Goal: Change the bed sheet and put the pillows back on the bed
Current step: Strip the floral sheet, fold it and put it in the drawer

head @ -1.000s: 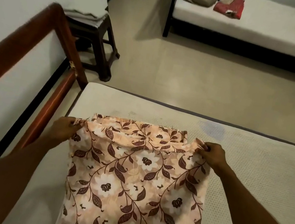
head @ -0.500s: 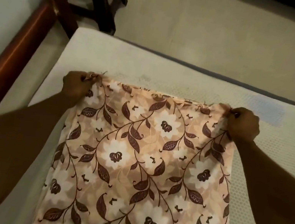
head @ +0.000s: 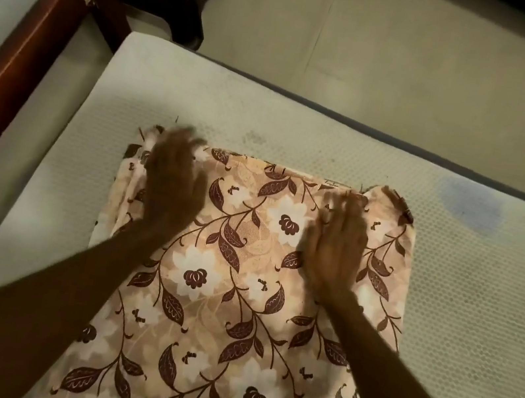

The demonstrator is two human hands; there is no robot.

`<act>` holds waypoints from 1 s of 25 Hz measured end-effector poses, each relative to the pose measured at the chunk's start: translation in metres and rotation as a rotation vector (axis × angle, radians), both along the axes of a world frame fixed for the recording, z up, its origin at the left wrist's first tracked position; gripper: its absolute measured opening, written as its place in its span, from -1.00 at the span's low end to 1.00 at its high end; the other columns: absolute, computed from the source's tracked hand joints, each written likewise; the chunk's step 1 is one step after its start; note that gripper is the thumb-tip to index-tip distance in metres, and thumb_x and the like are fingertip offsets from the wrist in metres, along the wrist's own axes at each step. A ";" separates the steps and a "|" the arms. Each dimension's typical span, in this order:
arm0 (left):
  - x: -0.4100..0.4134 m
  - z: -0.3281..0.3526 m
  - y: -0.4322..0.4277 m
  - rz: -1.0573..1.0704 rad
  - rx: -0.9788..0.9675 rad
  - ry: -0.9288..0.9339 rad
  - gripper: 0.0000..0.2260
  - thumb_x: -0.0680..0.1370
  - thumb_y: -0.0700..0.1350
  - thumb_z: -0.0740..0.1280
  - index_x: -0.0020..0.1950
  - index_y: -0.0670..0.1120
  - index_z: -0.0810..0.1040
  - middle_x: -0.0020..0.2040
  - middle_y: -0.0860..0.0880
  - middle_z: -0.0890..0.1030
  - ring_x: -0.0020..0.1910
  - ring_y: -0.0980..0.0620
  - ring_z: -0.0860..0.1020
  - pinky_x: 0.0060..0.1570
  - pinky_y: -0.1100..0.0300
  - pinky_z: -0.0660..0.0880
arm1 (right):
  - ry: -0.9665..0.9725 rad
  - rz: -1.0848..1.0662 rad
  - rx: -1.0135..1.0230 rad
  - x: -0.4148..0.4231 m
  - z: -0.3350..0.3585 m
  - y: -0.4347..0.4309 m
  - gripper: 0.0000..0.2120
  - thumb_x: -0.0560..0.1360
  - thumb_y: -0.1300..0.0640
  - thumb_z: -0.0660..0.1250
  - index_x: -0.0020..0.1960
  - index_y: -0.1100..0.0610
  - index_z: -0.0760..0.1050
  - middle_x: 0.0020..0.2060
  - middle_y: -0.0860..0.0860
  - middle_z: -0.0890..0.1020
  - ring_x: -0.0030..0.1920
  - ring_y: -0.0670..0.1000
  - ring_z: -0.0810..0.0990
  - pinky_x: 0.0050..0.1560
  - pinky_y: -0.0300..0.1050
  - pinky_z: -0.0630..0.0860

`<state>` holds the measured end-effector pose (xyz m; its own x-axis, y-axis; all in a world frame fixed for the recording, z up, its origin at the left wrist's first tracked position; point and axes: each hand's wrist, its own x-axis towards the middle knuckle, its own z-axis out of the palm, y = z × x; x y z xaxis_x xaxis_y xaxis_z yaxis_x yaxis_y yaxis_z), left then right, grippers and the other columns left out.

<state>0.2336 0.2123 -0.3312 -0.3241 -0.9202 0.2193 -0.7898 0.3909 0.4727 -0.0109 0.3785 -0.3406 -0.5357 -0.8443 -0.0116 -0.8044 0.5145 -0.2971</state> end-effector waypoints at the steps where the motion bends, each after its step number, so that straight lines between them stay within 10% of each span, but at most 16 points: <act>1: -0.011 -0.002 0.025 -0.159 0.043 -0.046 -0.61 0.65 -0.11 0.30 0.48 -0.08 0.41 0.58 -0.08 0.32 0.61 -0.07 0.23 0.56 -0.13 0.21 | -0.020 0.101 0.074 0.027 -0.003 0.008 -0.38 0.73 -0.10 0.03 0.71 0.03 -0.06 0.70 0.06 -0.09 0.69 0.07 -0.14 0.66 0.17 -0.06; 5: -0.026 -0.036 0.078 -0.493 0.148 -0.405 -0.42 0.71 0.22 0.05 0.70 0.06 0.07 0.72 -0.02 -0.09 0.69 -0.03 -0.14 0.60 -0.25 0.05 | 0.027 0.264 0.178 0.031 -0.025 0.006 -0.34 0.71 -0.23 0.00 0.70 -0.12 -0.18 0.69 0.00 -0.23 0.67 0.08 -0.27 0.63 0.28 -0.02; 15: -0.002 -0.052 -0.003 -0.112 0.212 -0.444 -0.33 0.68 0.36 -0.16 0.70 0.08 -0.22 0.70 -0.09 -0.27 0.67 -0.13 -0.28 0.62 -0.26 -0.15 | 0.170 0.296 0.192 -0.054 -0.038 -0.008 -0.38 0.70 -0.31 -0.21 0.69 -0.14 -0.22 0.69 0.00 -0.21 0.67 0.11 -0.26 0.63 0.29 -0.07; 19: 0.012 -0.025 0.091 -0.234 0.206 -0.381 -0.34 0.72 0.20 0.00 0.71 -0.05 -0.16 0.71 -0.13 -0.19 0.68 -0.13 -0.21 0.64 -0.22 -0.11 | 0.101 -0.014 0.196 -0.081 -0.001 0.052 -0.31 0.71 -0.27 -0.19 0.70 0.08 -0.19 0.68 0.16 -0.14 0.68 0.17 -0.18 0.63 0.29 -0.02; 25: 0.052 -0.019 0.315 -0.471 0.384 -0.390 -0.39 0.73 0.13 0.07 0.72 -0.06 -0.02 0.72 -0.07 -0.12 0.69 -0.06 -0.15 0.59 -0.27 0.06 | -0.096 0.497 0.327 0.112 0.016 0.234 -0.34 0.71 -0.21 -0.05 0.71 -0.01 -0.17 0.68 0.10 -0.24 0.68 0.13 -0.25 0.64 0.28 0.01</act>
